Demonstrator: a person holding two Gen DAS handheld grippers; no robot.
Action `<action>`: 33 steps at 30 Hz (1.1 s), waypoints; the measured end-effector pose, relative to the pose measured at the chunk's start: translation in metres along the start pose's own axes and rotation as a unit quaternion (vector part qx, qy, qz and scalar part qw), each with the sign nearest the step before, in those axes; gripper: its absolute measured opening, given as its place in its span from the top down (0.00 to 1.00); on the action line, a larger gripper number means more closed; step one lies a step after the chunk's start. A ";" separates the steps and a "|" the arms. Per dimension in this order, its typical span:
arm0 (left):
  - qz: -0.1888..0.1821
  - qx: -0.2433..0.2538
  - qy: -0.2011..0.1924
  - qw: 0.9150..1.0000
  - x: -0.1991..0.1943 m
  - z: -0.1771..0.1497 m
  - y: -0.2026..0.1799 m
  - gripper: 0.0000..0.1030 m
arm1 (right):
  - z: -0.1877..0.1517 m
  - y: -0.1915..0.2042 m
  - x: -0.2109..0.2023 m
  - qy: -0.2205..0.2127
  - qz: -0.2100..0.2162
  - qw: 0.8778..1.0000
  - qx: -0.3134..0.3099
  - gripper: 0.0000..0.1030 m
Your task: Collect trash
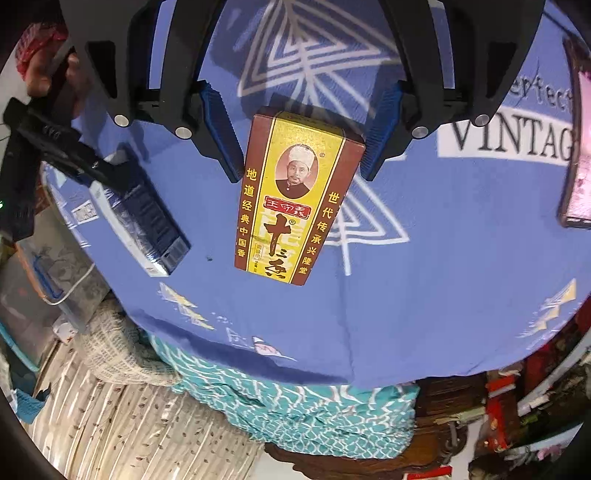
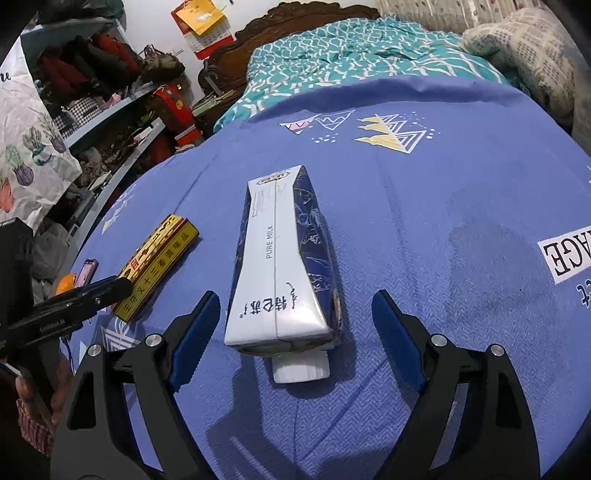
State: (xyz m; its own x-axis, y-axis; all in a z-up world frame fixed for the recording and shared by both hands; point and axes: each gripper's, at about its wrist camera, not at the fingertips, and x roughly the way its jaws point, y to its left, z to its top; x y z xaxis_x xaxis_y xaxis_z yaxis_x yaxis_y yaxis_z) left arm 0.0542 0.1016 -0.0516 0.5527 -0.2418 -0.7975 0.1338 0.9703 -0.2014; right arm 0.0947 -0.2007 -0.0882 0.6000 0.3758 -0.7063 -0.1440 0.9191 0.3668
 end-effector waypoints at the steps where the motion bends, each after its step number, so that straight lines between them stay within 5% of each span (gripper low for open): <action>1: 0.006 0.004 -0.001 1.000 0.000 0.000 -0.002 0.37 | 0.001 0.000 -0.001 -0.001 -0.001 1.000 0.001 0.40; 9: 0.063 0.039 -0.014 0.997 0.005 0.006 -0.019 0.30 | -0.014 0.000 -0.039 -0.036 -0.038 0.999 -0.010 0.43; 17: 0.079 0.046 0.002 0.996 0.017 0.003 -0.023 0.30 | -0.040 -0.036 -0.077 -0.062 -0.078 0.995 0.029 0.42; 33: 0.103 0.055 0.008 0.993 0.019 -0.004 -0.027 0.27 | -0.061 -0.031 -0.080 -0.052 -0.059 0.997 0.027 0.22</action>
State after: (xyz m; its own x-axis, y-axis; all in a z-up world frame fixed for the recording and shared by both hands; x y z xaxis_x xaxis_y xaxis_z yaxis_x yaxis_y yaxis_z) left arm 0.0573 0.0706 -0.0634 0.5646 -0.0364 -0.8246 0.1090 0.9936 0.0309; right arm 0.0034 -0.2521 -0.0798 0.6887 0.2487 -0.6810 -0.0264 0.9473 0.3192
